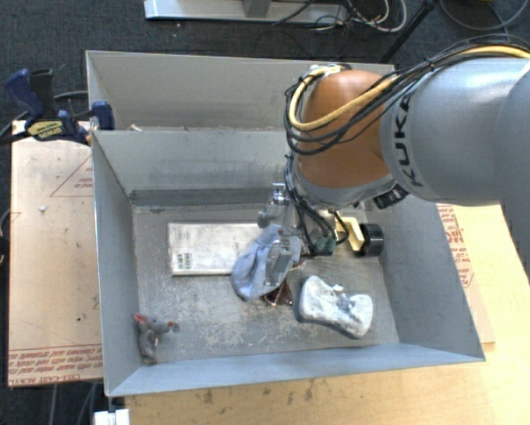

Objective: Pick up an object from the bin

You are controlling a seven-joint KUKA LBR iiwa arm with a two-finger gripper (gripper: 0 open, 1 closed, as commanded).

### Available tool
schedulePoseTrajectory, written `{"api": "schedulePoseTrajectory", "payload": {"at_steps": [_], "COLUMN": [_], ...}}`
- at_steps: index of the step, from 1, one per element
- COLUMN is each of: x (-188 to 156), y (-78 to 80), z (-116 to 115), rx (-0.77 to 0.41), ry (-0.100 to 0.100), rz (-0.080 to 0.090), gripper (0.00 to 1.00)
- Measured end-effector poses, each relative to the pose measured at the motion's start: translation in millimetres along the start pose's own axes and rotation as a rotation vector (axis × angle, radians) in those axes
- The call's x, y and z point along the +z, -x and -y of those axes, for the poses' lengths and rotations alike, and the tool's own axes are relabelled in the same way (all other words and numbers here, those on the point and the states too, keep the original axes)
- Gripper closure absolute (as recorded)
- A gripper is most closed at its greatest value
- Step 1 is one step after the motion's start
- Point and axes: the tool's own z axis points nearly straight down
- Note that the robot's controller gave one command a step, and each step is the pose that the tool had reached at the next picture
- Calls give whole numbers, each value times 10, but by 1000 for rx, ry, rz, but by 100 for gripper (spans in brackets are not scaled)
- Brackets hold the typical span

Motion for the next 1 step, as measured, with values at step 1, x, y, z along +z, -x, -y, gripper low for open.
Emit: {"api": "schedulePoseTrajectory", "payload": {"at_steps": [1], "x": [622], "y": [40], "z": [224], "rx": [-27], "ry": [-1], "rz": [-5], "gripper": [0]}}
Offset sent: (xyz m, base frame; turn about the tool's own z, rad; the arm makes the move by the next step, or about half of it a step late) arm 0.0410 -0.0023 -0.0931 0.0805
